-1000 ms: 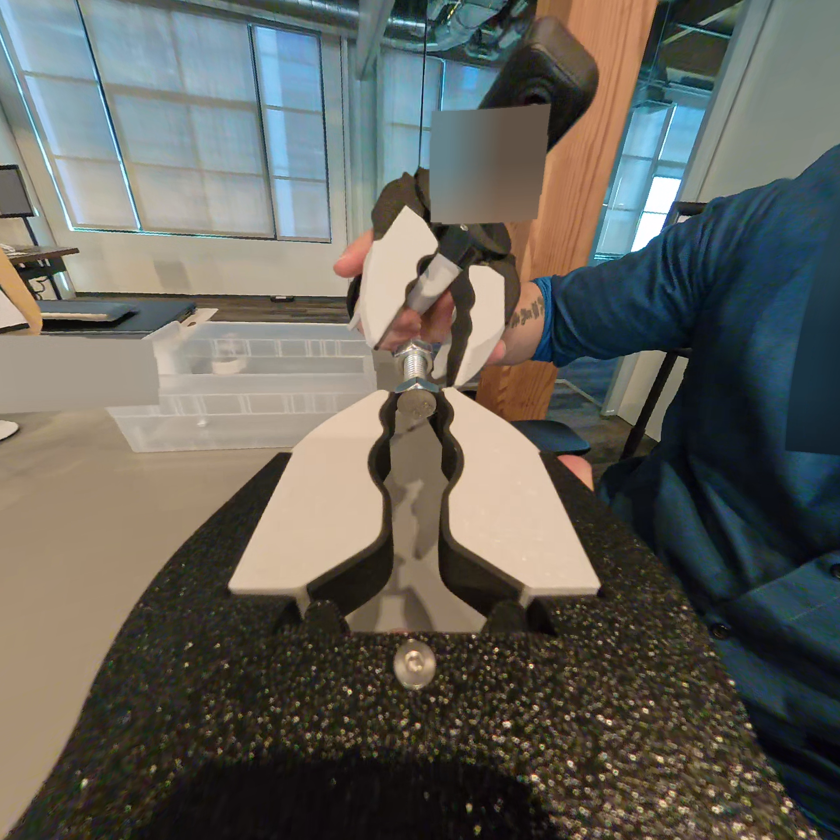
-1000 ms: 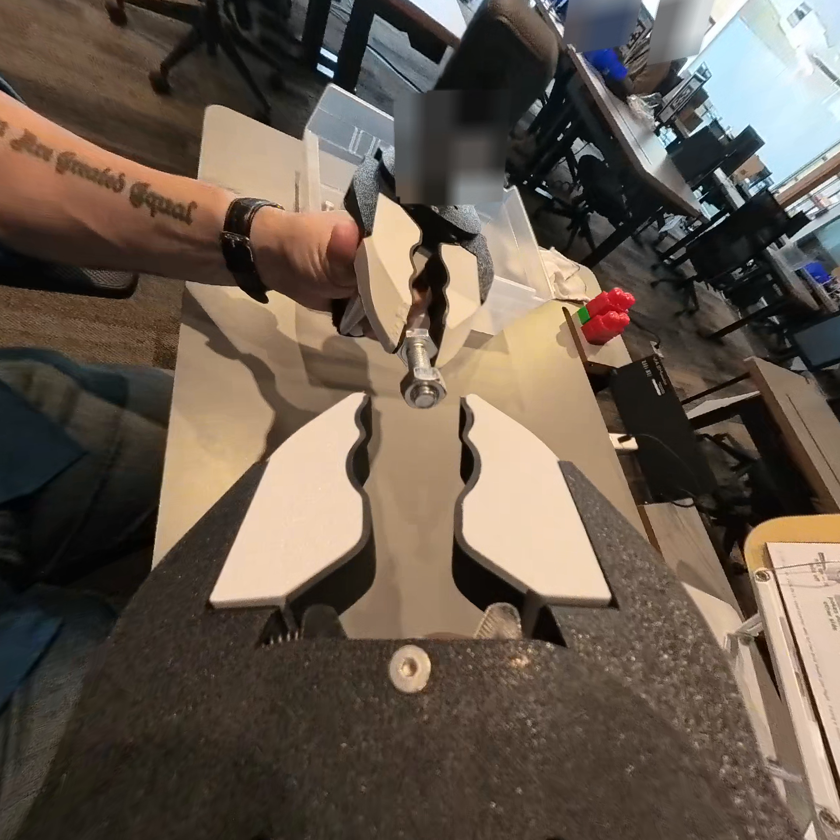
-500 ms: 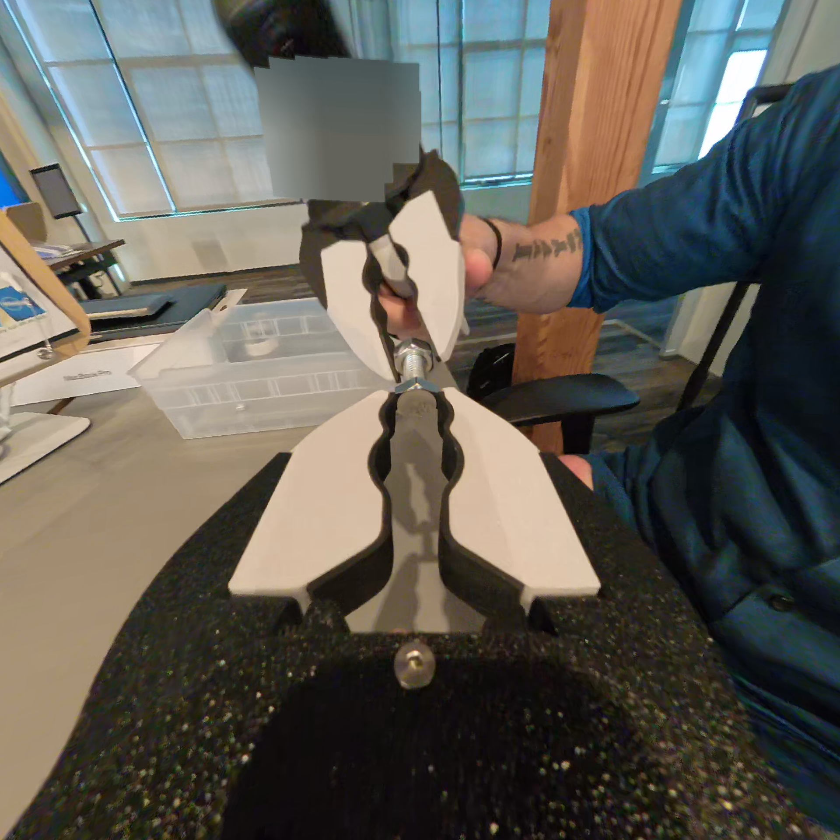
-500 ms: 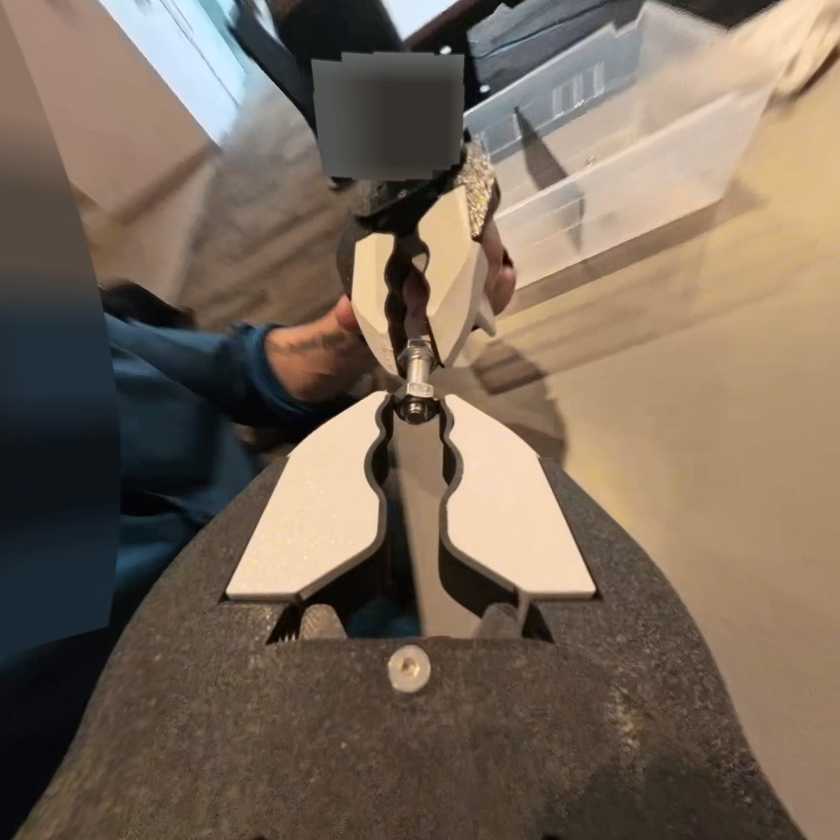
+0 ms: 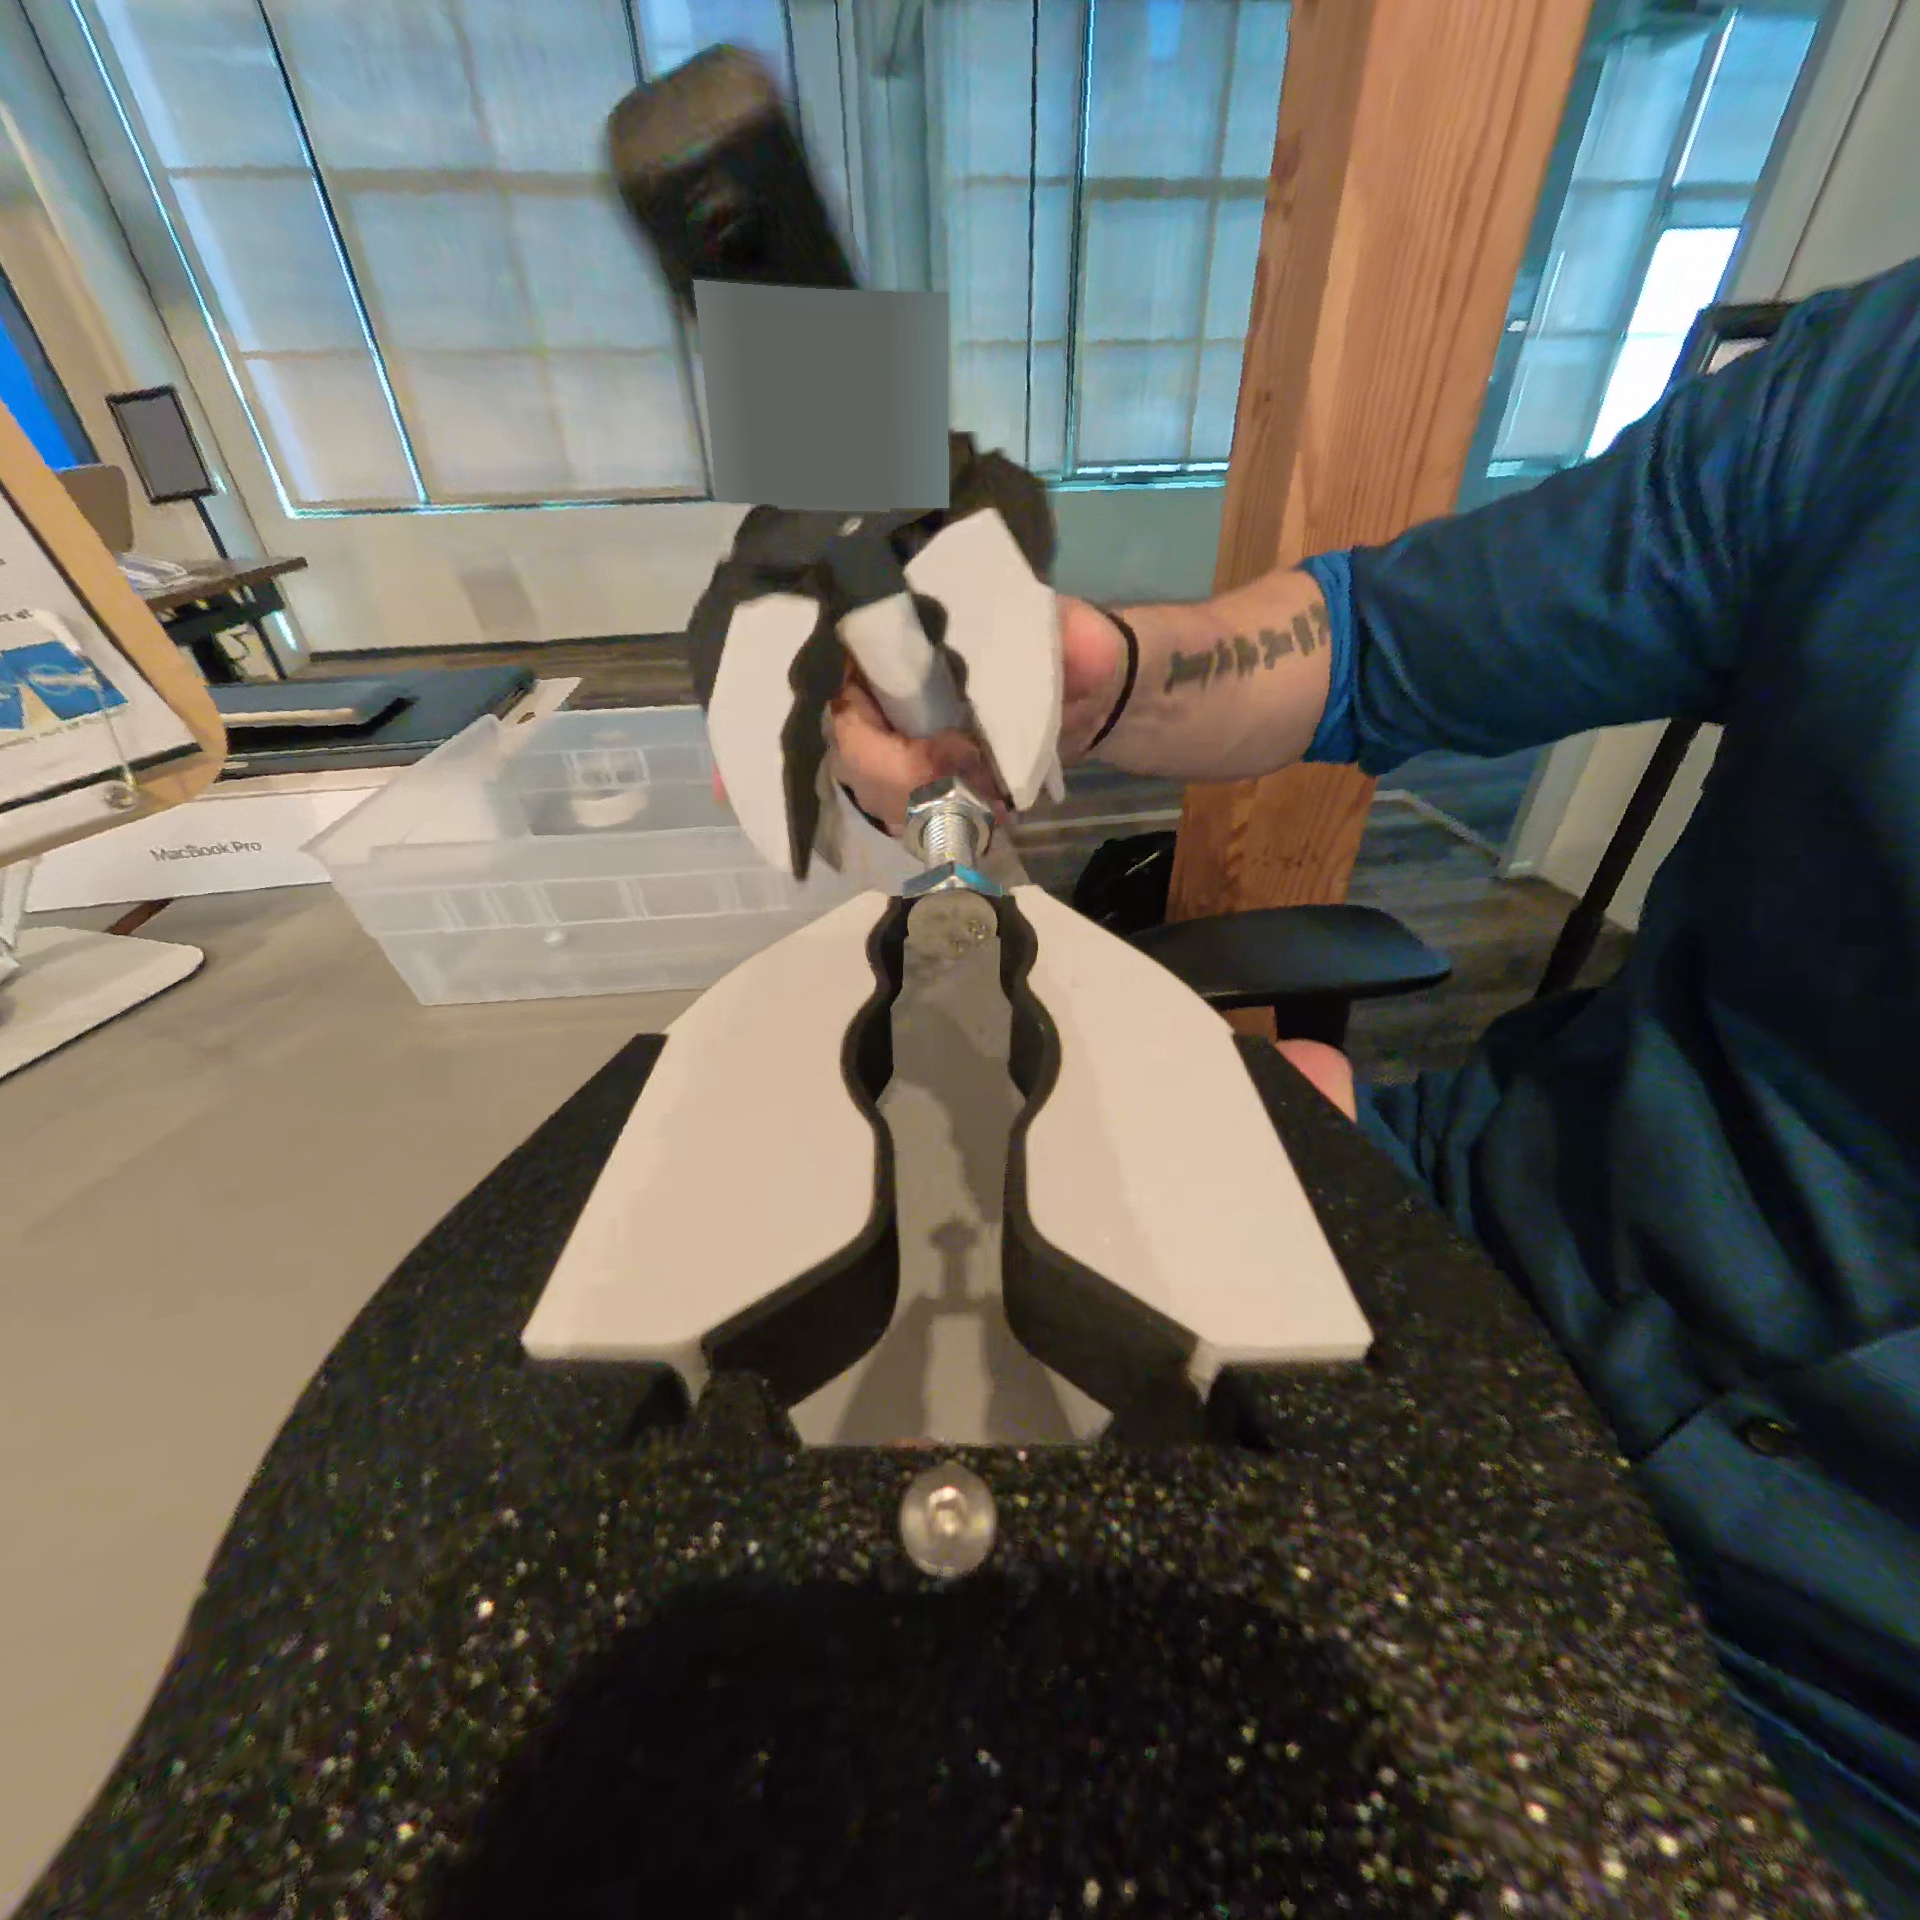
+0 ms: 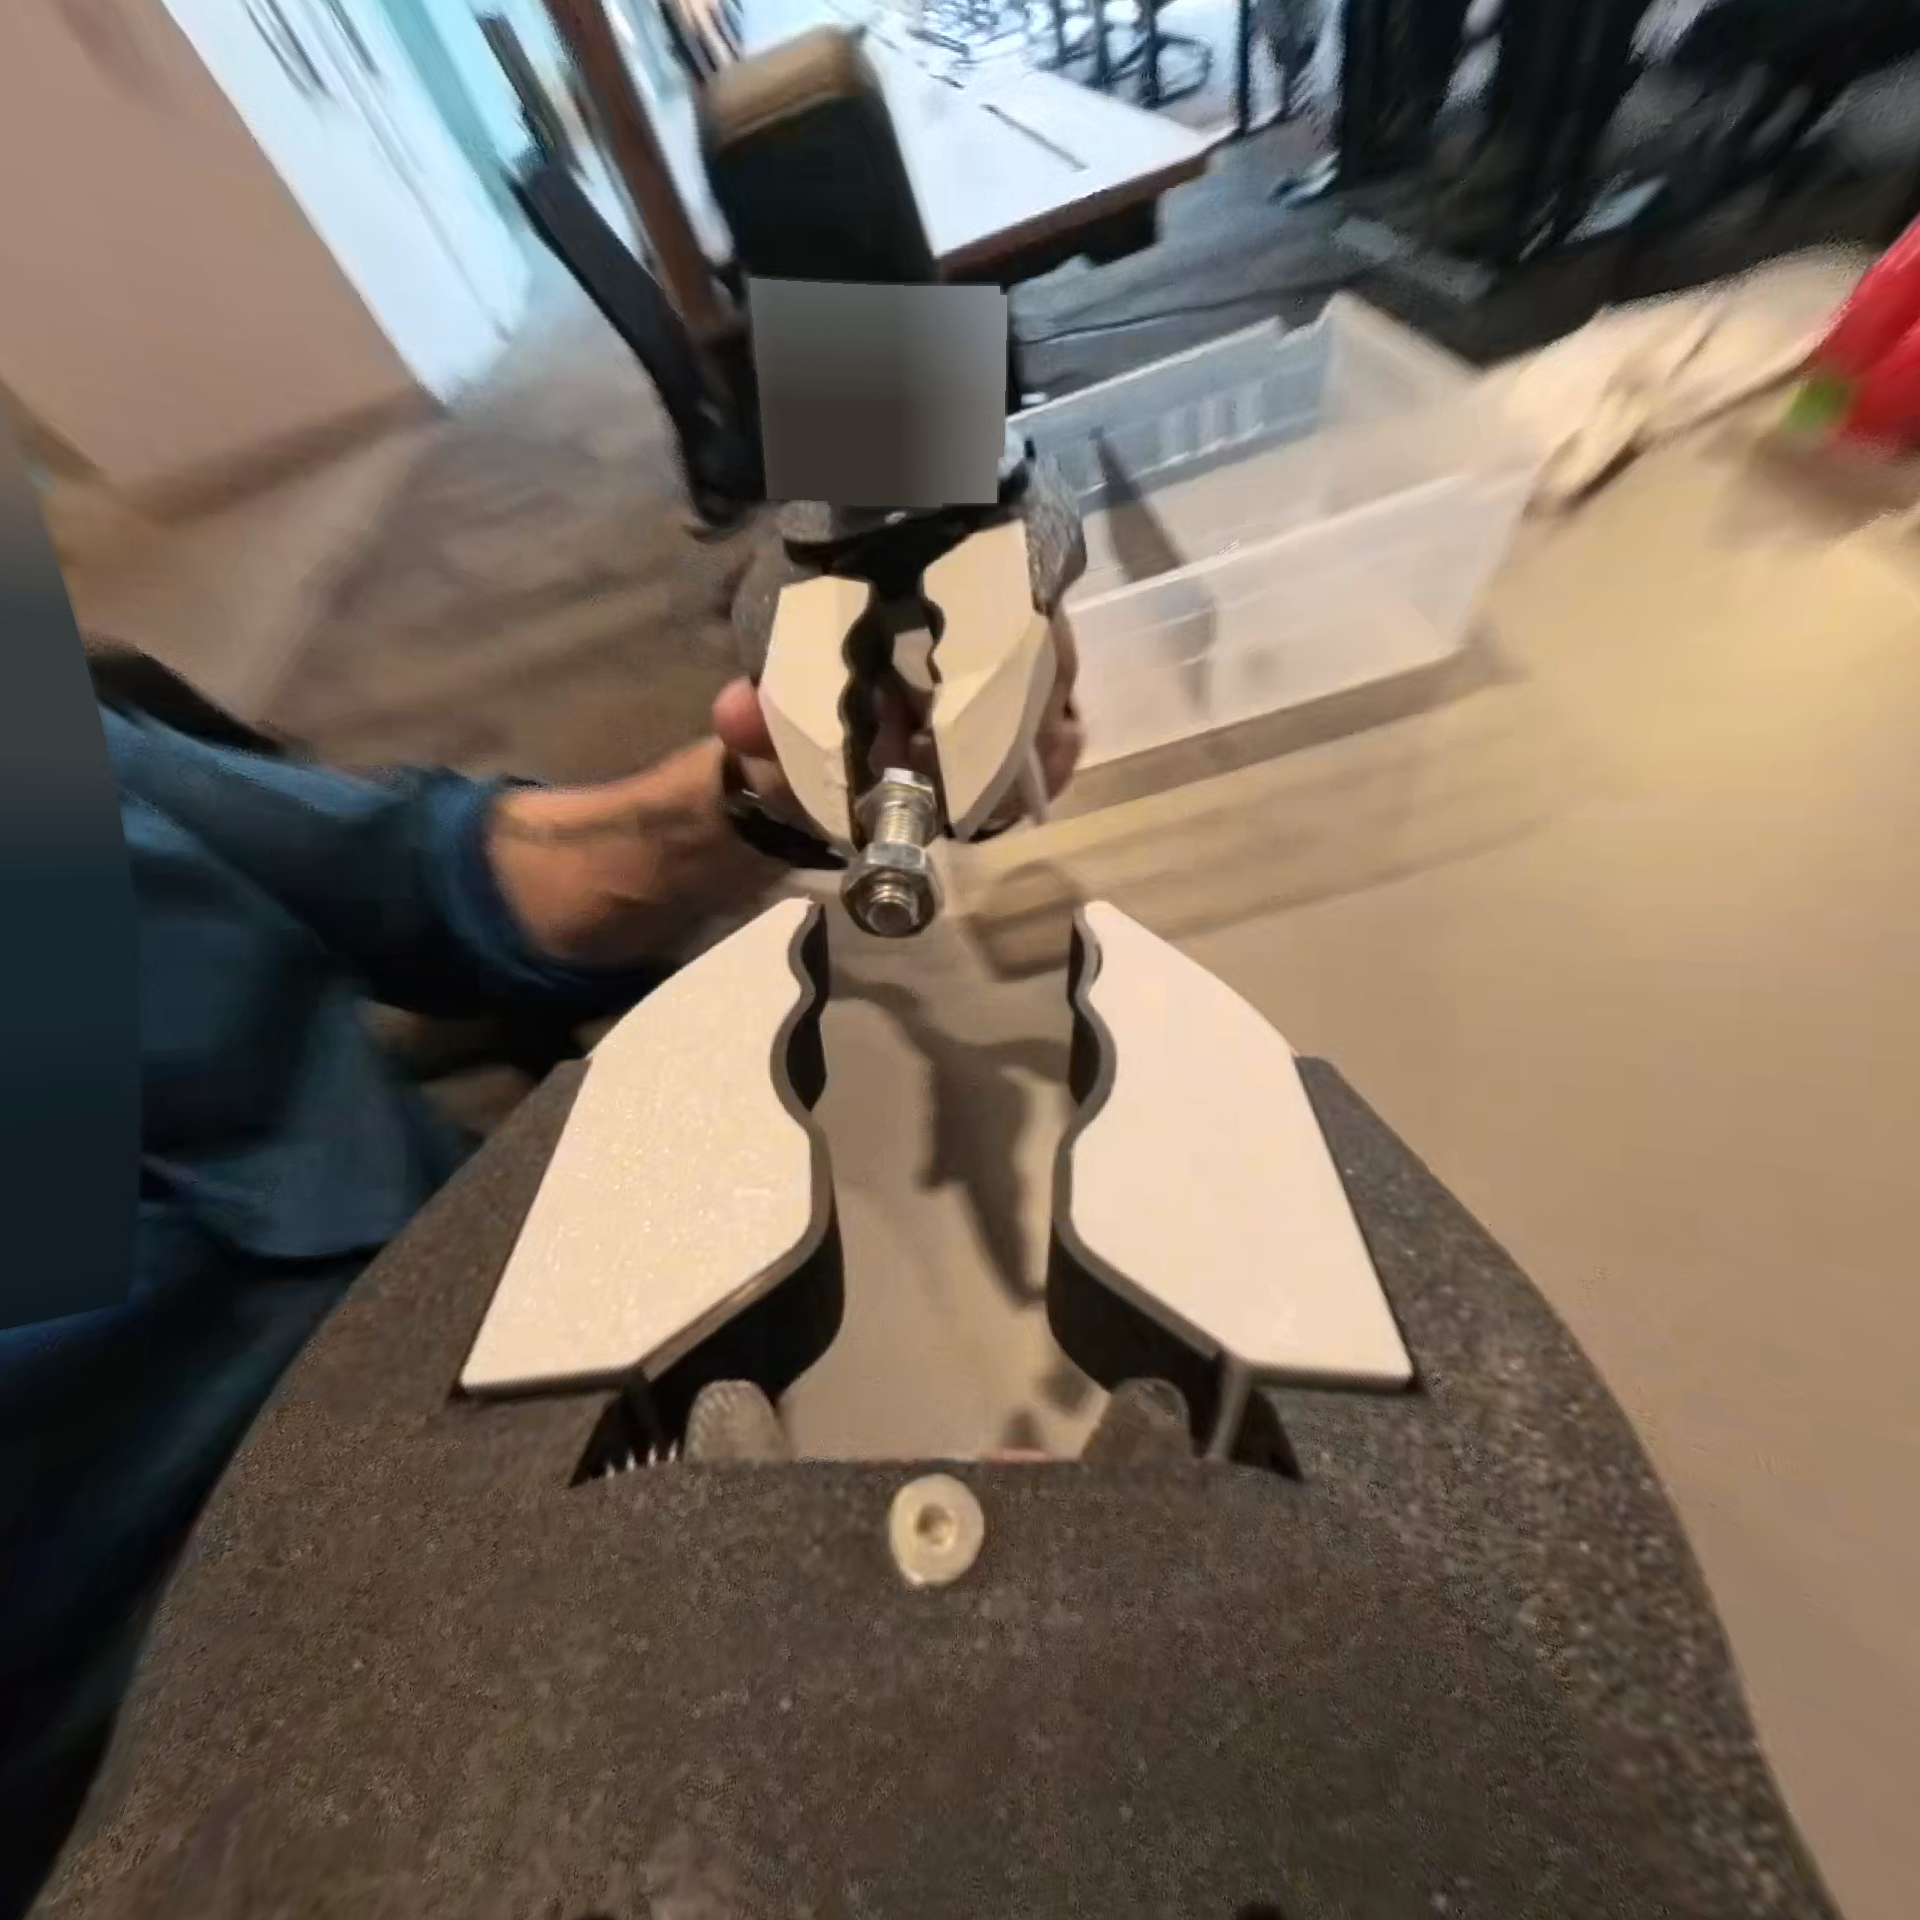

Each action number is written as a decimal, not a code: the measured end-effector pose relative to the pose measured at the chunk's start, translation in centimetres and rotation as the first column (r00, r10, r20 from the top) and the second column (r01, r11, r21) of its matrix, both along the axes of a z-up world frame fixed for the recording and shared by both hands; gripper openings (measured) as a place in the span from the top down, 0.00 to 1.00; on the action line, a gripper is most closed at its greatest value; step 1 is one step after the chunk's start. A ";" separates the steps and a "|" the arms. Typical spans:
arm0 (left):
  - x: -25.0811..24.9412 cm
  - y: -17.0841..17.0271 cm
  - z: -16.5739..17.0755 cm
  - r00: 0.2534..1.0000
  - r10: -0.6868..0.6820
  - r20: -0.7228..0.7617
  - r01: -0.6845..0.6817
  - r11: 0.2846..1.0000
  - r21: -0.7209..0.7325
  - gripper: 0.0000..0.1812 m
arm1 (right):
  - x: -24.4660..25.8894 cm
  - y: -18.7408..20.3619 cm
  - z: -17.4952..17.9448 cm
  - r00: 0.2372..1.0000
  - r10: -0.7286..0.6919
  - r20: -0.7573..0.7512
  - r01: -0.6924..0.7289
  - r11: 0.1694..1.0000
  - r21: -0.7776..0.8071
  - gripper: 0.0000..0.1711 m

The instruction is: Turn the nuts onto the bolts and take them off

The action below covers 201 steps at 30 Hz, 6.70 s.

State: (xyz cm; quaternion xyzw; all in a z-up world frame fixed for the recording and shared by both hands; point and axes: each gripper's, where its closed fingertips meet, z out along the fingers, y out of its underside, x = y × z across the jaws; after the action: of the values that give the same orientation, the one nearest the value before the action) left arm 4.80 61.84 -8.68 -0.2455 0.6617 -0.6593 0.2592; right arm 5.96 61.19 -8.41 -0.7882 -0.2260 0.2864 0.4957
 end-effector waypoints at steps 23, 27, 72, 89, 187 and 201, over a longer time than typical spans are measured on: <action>0.3 0.0 -0.7 1.000 0.021 -0.009 -0.020 0.998 0.058 0.91 | -0.9 -0.4 -0.5 1.000 0.004 -0.023 -0.008 0.983 -0.184 0.89; 0.3 -0.4 -0.6 0.998 0.049 0.029 -0.052 0.991 0.124 0.91 | -1.2 -0.9 -0.2 0.887 -0.018 -0.461 -0.191 0.896 -0.401 0.89; 0.1 -0.3 -0.3 0.996 0.074 0.057 -0.081 0.987 0.136 0.91 | -1.1 -0.1 -0.6 0.895 0.018 -0.446 -0.164 0.943 -0.291 0.72; 1.0 0.7 -0.3 0.975 0.198 0.096 -0.214 0.959 0.189 0.91 | -0.9 1.2 0.0 0.926 -0.056 -0.374 -0.024 0.978 -0.207 0.85; -5.0 11.6 1.2 0.793 0.600 -0.105 -0.485 0.727 0.485 0.73 | 32.8 -9.0 -8.7 0.700 -0.227 0.677 0.633 0.636 -0.441 0.84; -22.6 26.1 -7.7 0.563 0.715 -0.415 0.054 0.469 0.881 0.74 | 14.5 -4.3 -0.9 0.719 -0.165 0.675 0.348 0.926 -0.144 0.89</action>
State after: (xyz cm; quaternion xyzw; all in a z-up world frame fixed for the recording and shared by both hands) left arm -17.82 87.95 -16.36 -0.4811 0.8573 -0.0287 0.1810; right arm 20.46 56.94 -9.34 -0.9198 -0.2317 -0.0510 0.3126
